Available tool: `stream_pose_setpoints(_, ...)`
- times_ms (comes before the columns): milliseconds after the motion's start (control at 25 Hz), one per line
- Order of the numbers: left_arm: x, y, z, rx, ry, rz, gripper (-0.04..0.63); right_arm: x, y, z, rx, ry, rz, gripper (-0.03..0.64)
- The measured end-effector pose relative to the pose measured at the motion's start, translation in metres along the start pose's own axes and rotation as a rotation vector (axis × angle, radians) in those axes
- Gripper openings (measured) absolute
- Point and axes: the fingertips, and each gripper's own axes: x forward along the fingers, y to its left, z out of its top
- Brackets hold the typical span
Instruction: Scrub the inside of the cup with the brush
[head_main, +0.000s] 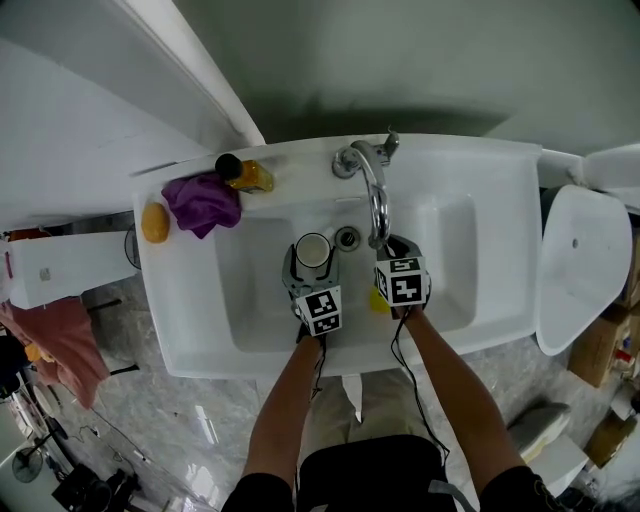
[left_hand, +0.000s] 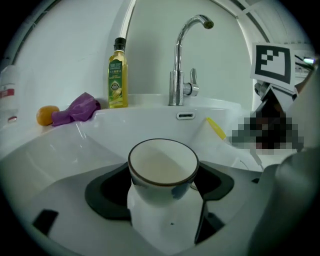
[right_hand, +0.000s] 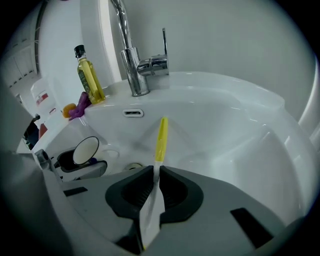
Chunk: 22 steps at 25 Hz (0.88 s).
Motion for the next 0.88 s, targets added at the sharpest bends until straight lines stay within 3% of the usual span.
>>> stream_pose_setpoints(160,-0.003,0.003,-0.035,-0.074,0.141,-0.001,0.422,-0.004,0.003,0.004,-0.087,-0.011,-0.016,0.076)
stream_pose_setpoints(320,-0.021,0.009,-0.019,-0.104,0.179,-0.050,0.446,-0.013,0.004,0.009,-0.117,-0.009,-0.027,0.124)
stream_pose_setpoints(400,-0.033,0.011,-0.010,-0.123,0.181,-0.078,0.446,-0.016,0.010,0.000,-0.089,0.026,0.015,0.265)
stream_pose_setpoints(440,-0.040,0.013,-0.005,-0.129,0.175,-0.091,0.448,-0.021,0.014,-0.004,-0.070,0.035,0.032,0.278)
stream_pose_setpoints(720,-0.114,0.029,0.054,-0.135,0.053,-0.167,0.446,-0.107,0.031,-0.015,0.066,-0.061,0.029,0.237)
stream_pose_setpoints(880,-0.169,0.032,0.099,-0.116,-0.032,-0.235,0.446,-0.182,0.057,-0.006,0.051,-0.185,0.021,0.132)
